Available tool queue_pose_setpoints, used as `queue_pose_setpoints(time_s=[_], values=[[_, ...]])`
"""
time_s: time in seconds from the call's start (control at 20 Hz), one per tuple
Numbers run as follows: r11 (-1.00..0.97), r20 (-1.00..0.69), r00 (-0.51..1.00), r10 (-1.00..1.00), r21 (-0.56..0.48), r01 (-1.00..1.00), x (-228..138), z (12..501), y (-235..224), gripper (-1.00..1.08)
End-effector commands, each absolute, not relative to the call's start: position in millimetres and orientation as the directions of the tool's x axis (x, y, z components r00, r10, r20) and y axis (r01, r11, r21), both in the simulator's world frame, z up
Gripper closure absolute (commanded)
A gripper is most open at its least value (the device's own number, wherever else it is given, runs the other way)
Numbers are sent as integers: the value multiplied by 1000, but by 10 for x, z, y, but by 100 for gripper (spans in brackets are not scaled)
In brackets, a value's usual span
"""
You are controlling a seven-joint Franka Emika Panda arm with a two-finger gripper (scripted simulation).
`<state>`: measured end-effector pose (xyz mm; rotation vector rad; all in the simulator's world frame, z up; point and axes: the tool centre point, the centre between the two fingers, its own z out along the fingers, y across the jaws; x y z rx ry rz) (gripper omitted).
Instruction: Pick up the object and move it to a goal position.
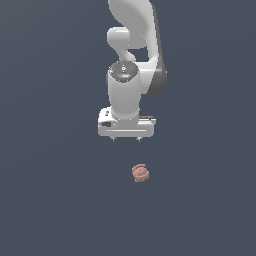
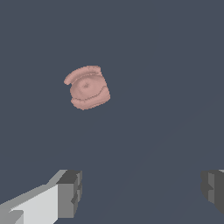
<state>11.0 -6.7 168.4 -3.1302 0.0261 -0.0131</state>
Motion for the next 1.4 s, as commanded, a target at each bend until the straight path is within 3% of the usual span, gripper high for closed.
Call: queue_pose_setpoints(time_s=[0.0,0.8,1.35], values=[[-1000,8,1000,-17,-11,-17,110,1684,-67,-92],[-999,-14,999,44,4,44,41,1618,26,-92],[-994,-12,994,113,5,113,292,1485,138,-92]])
